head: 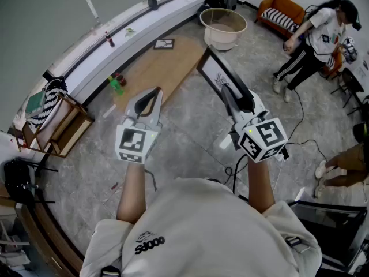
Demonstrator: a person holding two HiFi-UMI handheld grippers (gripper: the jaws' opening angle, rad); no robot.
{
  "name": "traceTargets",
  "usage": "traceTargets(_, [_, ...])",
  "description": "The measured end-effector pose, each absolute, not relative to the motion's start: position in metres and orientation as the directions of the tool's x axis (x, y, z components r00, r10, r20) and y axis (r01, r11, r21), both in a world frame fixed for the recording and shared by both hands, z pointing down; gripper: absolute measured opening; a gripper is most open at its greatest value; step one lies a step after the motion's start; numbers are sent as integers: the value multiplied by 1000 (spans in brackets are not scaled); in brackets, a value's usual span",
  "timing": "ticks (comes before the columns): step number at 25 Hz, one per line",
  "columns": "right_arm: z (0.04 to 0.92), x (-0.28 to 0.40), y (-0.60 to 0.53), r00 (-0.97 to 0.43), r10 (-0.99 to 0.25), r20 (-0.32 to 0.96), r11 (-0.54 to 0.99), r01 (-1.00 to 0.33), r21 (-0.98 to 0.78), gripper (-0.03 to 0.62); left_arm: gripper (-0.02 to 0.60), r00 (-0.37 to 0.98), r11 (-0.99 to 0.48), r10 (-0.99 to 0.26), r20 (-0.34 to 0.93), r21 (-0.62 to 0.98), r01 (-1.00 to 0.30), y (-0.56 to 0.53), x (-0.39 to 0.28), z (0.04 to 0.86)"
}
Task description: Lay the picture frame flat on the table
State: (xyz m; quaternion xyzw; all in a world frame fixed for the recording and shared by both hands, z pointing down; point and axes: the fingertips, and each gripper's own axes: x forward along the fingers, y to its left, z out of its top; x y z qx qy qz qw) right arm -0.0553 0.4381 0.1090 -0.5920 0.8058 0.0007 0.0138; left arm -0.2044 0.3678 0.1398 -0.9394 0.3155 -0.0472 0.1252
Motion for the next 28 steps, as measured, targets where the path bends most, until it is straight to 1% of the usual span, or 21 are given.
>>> traceTargets(7, [114, -46, 433, -291, -957, -7, 291, -956, -24, 14, 9, 797, -771, -604, 18, -269, -578, 362, -196, 142])
traceTargets(13, [116, -26, 431, -302, -953, -34, 304, -949, -81, 15, 9, 791, -768, -611, 32, -264, -583, 359, -180, 148])
traceTargets(23, [138, 13, 433, -342, -940, 9, 340, -936, -90, 15, 9, 761, -749, -646, 58, -238, -618, 367, -144, 171])
traceTargets(28, [148, 33, 420, -327, -945, 26, 323, -941, -96, 14, 9, 754, -746, -653, 71, -229, -625, 355, -133, 179])
